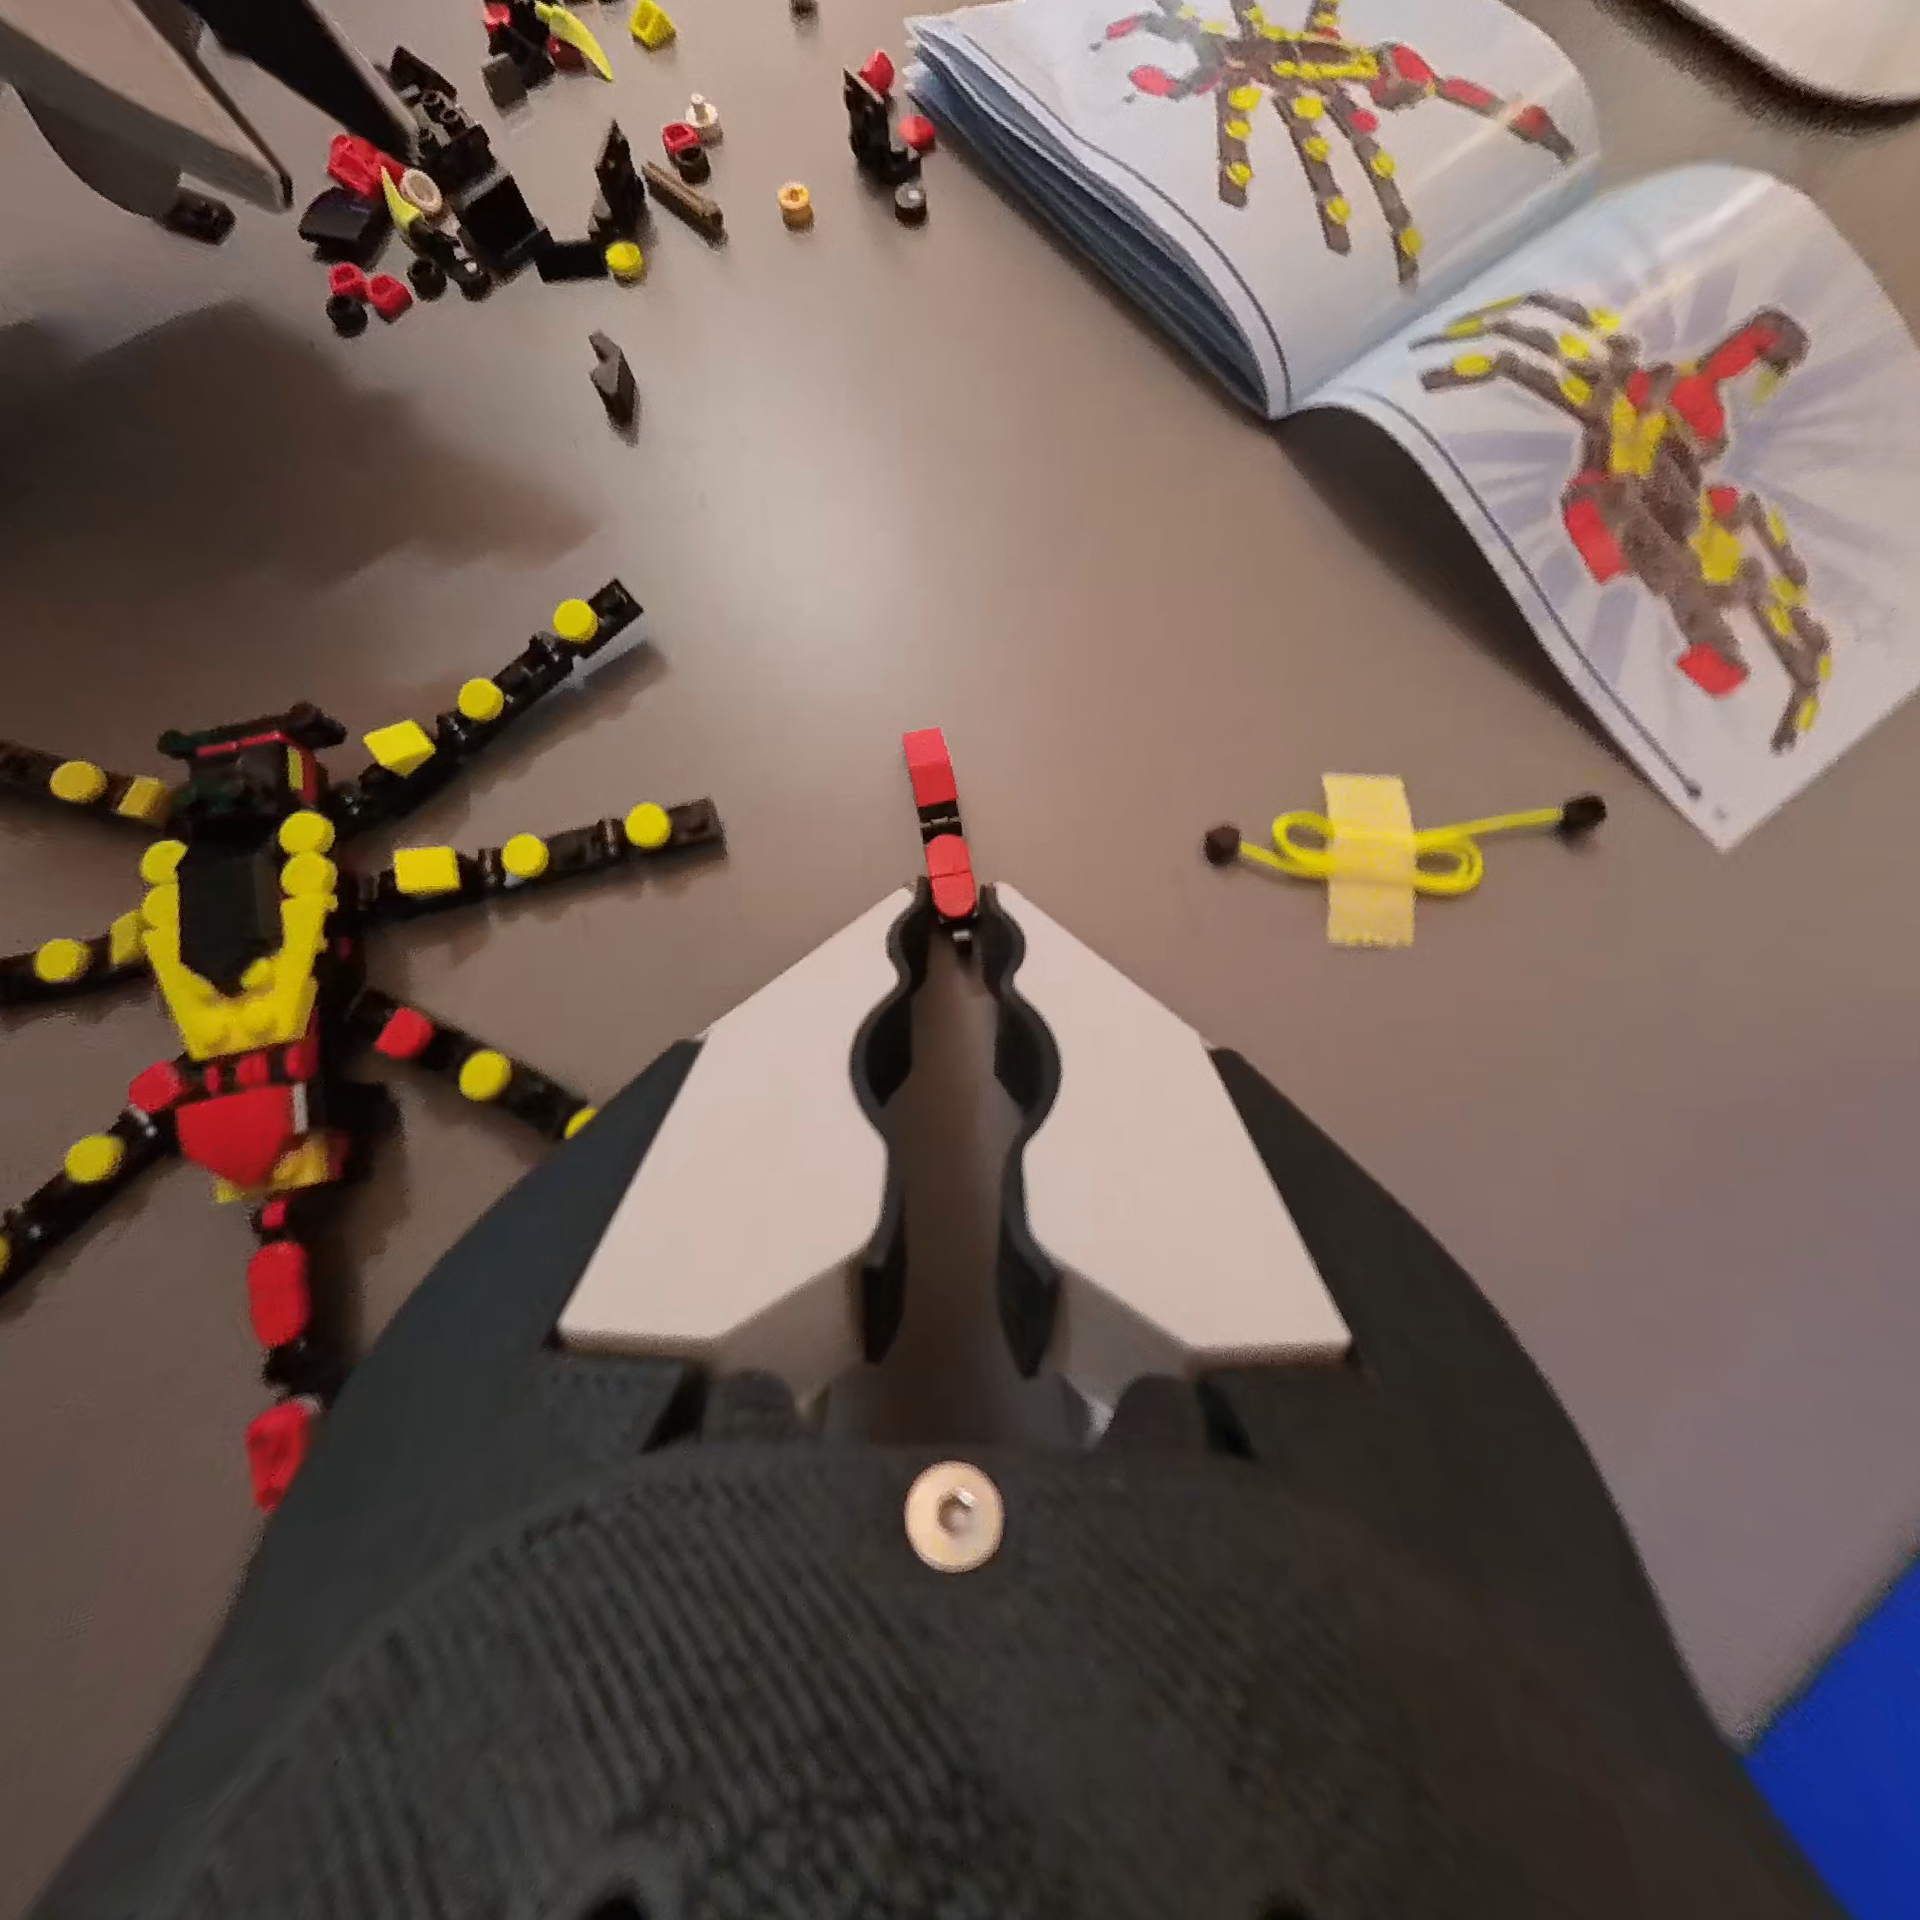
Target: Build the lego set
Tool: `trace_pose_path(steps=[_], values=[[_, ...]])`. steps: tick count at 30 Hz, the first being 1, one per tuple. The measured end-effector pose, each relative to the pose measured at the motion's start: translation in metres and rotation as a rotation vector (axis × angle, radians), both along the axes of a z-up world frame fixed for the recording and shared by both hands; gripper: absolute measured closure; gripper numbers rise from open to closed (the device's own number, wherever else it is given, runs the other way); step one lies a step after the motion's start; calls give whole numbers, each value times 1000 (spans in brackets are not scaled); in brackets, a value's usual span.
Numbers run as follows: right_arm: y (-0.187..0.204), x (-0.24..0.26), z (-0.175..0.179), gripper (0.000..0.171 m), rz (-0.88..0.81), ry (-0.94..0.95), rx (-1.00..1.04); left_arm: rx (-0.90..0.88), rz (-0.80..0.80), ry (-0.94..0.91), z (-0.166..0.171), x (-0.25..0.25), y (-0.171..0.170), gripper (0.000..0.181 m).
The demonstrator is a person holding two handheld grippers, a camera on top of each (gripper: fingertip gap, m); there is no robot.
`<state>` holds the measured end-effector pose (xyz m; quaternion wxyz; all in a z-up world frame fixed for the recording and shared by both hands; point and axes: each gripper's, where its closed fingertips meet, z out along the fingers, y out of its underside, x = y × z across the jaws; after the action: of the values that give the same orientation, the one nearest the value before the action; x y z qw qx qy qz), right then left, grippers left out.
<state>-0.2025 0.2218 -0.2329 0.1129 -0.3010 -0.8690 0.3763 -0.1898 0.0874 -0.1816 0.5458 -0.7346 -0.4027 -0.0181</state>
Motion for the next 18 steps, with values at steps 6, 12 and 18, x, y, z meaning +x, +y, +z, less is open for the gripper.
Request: trace_pose_path(steps=[6,12,18], values=[[-21,-18,0,165,116,12,-7,-125,147,166,11,-35,-52,157],[-27,-36,1,162,161,89,5,-128,394,190,26,-68,-149,157],[-22,-37,22,133,87,167,-44,-327,244,96,-3,-44,-167,171]])
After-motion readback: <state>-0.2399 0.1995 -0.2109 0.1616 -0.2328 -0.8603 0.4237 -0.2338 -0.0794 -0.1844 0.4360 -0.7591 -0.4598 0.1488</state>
